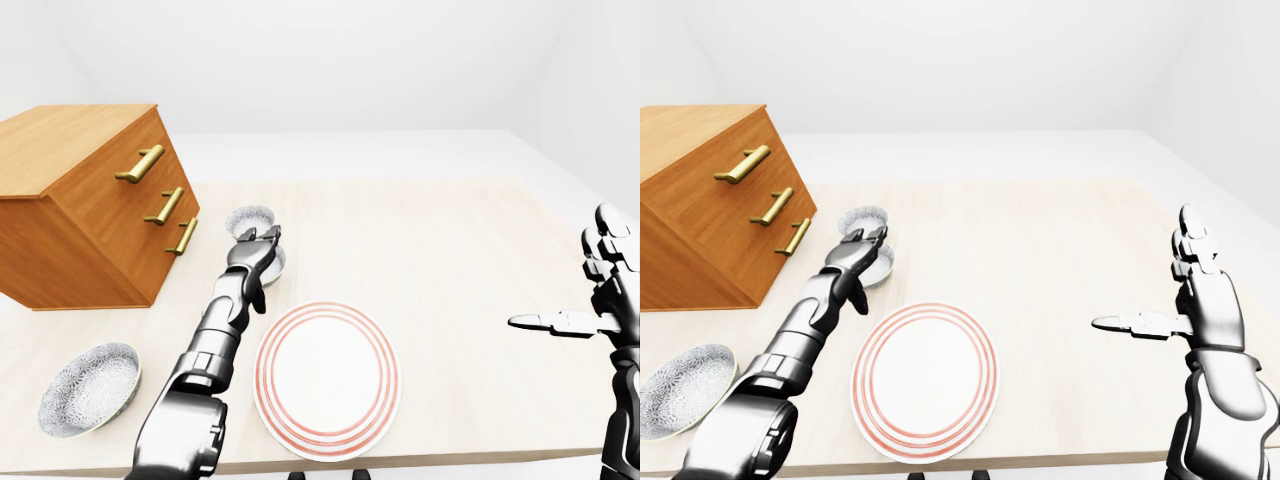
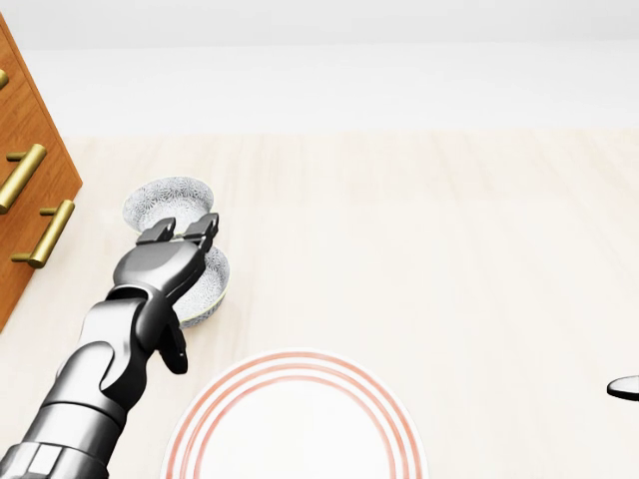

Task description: Put the bowl in the middle on the plate.

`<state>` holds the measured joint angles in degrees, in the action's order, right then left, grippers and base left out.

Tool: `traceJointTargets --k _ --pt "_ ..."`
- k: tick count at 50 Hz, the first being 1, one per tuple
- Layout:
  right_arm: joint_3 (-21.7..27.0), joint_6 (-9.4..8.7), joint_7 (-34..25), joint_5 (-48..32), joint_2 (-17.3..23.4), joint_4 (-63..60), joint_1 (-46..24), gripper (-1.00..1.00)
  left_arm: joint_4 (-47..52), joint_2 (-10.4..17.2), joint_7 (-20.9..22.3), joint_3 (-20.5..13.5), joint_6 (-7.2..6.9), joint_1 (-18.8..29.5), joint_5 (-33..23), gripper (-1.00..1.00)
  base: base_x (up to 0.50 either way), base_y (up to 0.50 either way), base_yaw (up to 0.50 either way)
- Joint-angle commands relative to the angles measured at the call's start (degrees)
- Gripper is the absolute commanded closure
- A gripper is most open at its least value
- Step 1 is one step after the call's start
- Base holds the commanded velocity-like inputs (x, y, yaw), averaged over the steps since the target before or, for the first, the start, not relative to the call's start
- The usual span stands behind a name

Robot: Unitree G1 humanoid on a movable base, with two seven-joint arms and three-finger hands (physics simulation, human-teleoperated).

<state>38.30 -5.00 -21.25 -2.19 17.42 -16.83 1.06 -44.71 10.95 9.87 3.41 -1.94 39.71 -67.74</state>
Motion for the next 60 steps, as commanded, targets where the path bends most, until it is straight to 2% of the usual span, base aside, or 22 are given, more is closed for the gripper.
traceJointTargets --k 1,8,15,24,60 --pt "-0.06 0.0 0.08 0.05 0.04 0.32 -0.02 -1.0 -1.17 0.06 -0.21 0.35 -0.13 0.49 -0.65 -1.0 0.0 0.0 0.0" --pt "0.04 0.0 -0.04 0.08 -0.09 0.17 0.18 -1.0 -2.99 0.6 -0.91 0.39 0.03 1.41 -1.45 -1.0 0.0 0.0 0.0" --pt "0.14 0.0 -0.17 -0.04 -0.14 -0.47 0.13 -1.0 -9.01 0.91 -3.96 0.76 0.61 3.92 -2.32 -1.0 0.0 0.0 0.0" --pt "0.14 0.0 -0.17 -0.03 -0.17 -0.68 0.12 -1.0 -11.56 1.14 -5.37 1.08 0.76 4.54 -2.52 -1.0 0.0 0.0 0.0" --pt "-0.15 0.0 -0.06 0.0 -0.03 0.16 -0.05 -1.0 -23.96 1.29 -11.29 2.03 1.53 8.76 -0.58 -1.0 0.0 0.0 0.0"
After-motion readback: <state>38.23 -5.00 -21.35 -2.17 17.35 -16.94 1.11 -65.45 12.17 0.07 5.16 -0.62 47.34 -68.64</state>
